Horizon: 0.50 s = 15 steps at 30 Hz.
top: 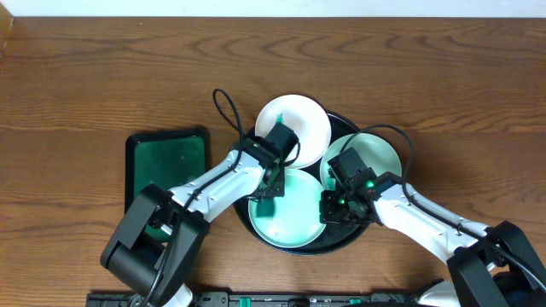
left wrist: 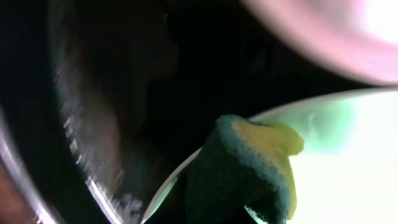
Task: Clean dirty plates on tray and stack at the side
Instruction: 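Scrub the bottom plate with the sponge while right gripper holds plate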
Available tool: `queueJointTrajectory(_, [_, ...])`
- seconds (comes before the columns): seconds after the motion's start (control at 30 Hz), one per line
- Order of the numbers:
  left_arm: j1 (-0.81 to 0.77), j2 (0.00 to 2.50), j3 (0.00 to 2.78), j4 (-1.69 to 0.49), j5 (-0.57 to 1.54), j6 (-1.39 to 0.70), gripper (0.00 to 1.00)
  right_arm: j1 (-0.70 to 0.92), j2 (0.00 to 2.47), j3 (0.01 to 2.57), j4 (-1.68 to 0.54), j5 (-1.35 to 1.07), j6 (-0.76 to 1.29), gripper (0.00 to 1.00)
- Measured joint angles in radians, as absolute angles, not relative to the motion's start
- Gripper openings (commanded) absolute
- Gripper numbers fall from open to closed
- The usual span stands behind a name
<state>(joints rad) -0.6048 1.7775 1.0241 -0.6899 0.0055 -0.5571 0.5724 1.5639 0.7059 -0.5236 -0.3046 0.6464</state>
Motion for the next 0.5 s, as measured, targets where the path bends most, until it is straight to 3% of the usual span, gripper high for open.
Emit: queueJointTrajectory(0.5, [-0.603, 1.779, 1.029, -0.833, -0.028, -0.673, 0.07, 0.591, 1.577, 0.706, -0.508, -0.361, 0.647, 0.01])
